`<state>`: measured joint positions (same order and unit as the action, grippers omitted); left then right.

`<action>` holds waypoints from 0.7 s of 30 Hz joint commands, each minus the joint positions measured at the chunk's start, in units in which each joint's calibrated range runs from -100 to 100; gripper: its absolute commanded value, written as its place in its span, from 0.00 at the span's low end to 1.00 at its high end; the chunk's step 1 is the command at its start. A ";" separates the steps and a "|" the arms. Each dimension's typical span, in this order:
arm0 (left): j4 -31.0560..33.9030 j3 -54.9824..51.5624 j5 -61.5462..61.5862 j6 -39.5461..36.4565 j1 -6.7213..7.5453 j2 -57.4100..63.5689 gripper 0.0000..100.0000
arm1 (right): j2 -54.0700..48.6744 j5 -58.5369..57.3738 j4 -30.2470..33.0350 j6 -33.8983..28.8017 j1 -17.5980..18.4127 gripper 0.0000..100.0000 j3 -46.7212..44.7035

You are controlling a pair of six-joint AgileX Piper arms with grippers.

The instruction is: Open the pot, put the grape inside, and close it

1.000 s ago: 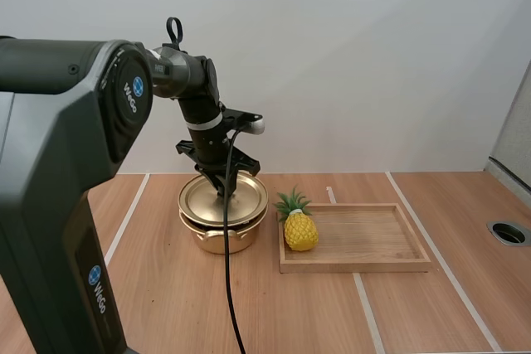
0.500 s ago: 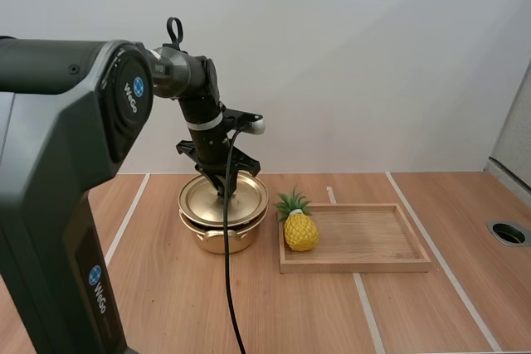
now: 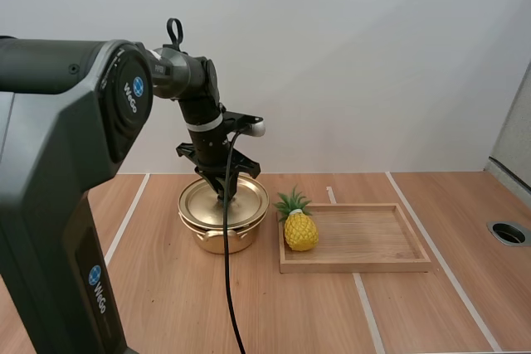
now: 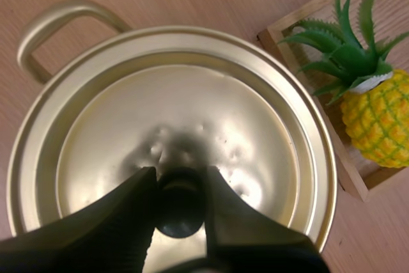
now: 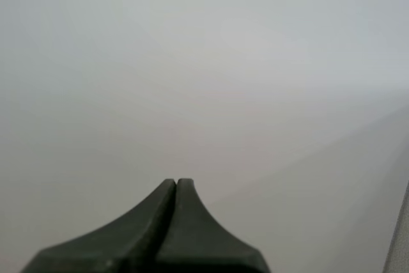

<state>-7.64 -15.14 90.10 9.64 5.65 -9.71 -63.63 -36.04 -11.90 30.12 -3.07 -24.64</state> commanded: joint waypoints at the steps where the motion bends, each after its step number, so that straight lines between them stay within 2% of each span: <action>1: -0.93 -1.19 -3.50 0.20 0.13 -0.03 0.00 | -0.34 0.23 0.29 0.05 -0.18 0.00 0.26; 12: -1.48 -1.32 -2.16 1.12 0.13 -0.03 0.00 | -0.34 0.23 0.29 0.05 -0.18 0.00 0.26; 13: -1.48 -1.32 -2.16 1.12 0.13 -0.03 0.04 | -0.34 0.23 0.29 0.05 -0.18 0.00 0.26; 15: -1.48 -1.32 -2.16 1.12 0.13 -0.03 0.22 | -0.34 0.23 0.29 0.05 -0.18 0.00 0.26; 16: -1.48 -1.32 -2.16 1.12 0.13 0.11 0.38 | -0.34 0.23 0.29 0.05 -0.18 0.00 0.26; 17: -1.48 -1.32 -2.16 1.12 0.13 0.20 0.54 | -0.34 0.23 0.29 0.05 -0.18 0.00 0.26; 18: -1.63 -1.32 -2.16 1.12 0.13 0.37 0.79 | -0.34 0.23 0.29 0.05 -0.18 0.00 0.26; 19: -1.75 -1.32 -2.16 1.12 0.13 0.84 1.00 | -0.34 0.23 0.29 0.05 -0.18 0.00 0.26; 21: -1.99 -1.32 -2.87 1.12 0.13 1.49 1.00 | -0.34 0.23 0.29 0.05 -0.18 0.00 0.26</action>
<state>-8.40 -16.26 88.47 10.63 5.65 -9.55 -63.63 -36.04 -11.90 30.12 -3.07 -24.64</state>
